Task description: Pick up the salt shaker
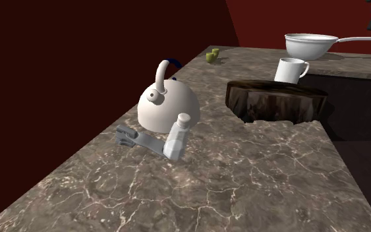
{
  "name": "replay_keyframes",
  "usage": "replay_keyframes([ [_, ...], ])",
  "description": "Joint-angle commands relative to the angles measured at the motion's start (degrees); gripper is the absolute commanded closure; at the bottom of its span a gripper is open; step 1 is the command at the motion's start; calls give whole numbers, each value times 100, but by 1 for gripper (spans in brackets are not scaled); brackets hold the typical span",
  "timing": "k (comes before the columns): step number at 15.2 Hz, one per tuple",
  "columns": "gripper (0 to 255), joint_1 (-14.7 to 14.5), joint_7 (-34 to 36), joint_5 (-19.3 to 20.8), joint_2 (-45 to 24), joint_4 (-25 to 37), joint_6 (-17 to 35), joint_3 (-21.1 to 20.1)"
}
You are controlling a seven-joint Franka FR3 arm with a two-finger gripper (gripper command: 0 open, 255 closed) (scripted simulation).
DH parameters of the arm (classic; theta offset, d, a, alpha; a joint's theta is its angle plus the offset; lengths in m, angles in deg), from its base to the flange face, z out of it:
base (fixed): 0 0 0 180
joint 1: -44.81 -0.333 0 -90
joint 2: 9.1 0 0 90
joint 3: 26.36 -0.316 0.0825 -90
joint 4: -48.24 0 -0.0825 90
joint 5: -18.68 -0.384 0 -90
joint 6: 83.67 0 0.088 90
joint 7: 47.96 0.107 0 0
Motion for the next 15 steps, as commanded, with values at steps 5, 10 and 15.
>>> replay_keyframes([
  [5,0,-12,-52,159,-794,155,678,-147],
  [10,0,5,-45,414,-1846,520,1412,-321],
  [15,0,51,47,757,-2931,1069,1989,-486],
])
